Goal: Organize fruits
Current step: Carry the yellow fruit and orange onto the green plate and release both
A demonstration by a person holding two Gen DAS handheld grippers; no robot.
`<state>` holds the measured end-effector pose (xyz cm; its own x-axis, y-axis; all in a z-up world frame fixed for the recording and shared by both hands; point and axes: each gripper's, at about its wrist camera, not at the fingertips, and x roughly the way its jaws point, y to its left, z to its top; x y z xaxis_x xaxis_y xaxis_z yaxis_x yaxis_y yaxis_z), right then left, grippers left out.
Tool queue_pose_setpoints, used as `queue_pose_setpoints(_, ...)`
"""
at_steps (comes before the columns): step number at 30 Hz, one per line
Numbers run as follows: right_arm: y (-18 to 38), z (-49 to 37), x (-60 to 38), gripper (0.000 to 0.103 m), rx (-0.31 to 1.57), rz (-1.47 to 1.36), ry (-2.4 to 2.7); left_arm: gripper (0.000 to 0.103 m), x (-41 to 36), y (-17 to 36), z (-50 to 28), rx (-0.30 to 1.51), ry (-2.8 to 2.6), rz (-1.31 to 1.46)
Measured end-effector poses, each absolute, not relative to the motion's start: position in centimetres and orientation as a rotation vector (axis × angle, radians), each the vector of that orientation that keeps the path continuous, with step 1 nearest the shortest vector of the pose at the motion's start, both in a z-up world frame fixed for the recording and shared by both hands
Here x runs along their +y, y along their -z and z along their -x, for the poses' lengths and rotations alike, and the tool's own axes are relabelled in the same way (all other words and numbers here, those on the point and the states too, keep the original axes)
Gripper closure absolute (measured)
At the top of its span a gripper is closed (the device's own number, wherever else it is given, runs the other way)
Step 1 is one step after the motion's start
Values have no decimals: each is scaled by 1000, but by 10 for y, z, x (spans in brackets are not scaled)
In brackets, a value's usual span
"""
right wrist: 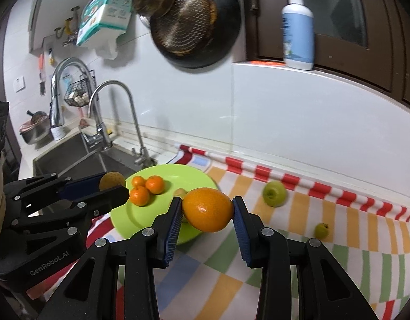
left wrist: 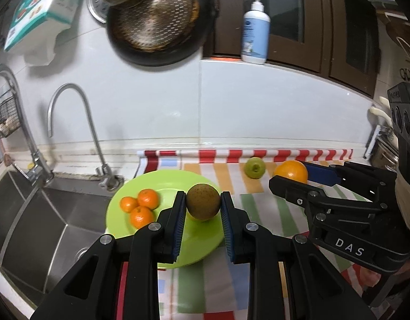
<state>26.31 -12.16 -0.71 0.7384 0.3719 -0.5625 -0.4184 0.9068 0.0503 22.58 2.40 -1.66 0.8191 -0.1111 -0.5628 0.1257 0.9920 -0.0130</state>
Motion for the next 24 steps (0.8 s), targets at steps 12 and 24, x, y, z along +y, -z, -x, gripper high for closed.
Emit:
queue_pose_setpoints(12, 36, -285, -73, 64, 668, 120, -540, 77, 60, 43, -239, 666, 47, -9)
queue_pose_setpoints(24, 72, -316, -42, 64, 749, 155, -581, 77, 81, 74, -264, 733, 37, -5)
